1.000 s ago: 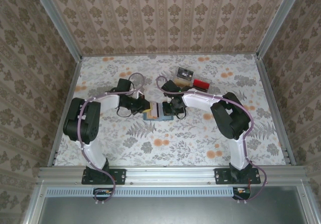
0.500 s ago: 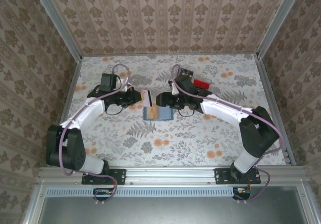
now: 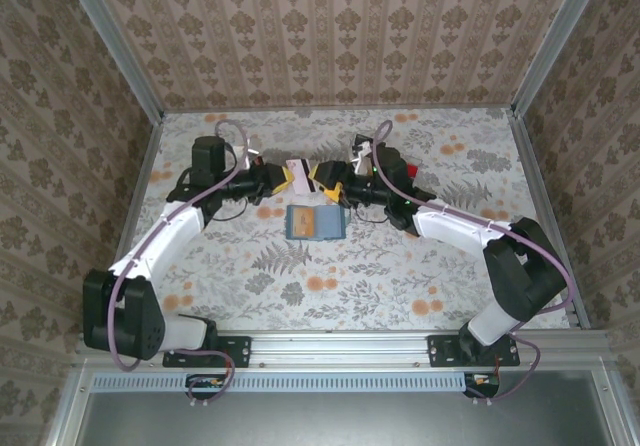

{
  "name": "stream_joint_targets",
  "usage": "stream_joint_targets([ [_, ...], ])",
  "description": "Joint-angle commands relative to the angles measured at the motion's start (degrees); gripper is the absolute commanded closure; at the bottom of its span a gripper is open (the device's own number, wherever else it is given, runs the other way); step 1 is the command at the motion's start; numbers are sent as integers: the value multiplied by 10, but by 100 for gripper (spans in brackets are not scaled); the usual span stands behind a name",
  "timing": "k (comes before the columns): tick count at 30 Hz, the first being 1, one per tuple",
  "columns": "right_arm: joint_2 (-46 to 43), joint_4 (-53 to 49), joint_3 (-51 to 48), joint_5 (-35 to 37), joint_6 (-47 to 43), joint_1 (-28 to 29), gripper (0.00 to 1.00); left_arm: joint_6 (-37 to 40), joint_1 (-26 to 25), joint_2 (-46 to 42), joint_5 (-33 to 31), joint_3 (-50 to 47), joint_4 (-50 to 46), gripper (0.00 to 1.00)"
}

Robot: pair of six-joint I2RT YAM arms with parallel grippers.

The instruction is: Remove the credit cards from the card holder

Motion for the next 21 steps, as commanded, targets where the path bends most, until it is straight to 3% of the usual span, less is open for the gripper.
stream_joint_targets([
  [1, -11, 94, 0, -42, 70, -5, 35, -56, 0, -26, 14, 6, 45, 100],
  [8, -13, 140, 0, -90, 100, -7, 51, -117, -3, -52, -9, -25, 84, 100],
  [21, -22, 167, -14, -153, 109, -15, 78, -147, -12, -77, -36, -48, 98, 100],
])
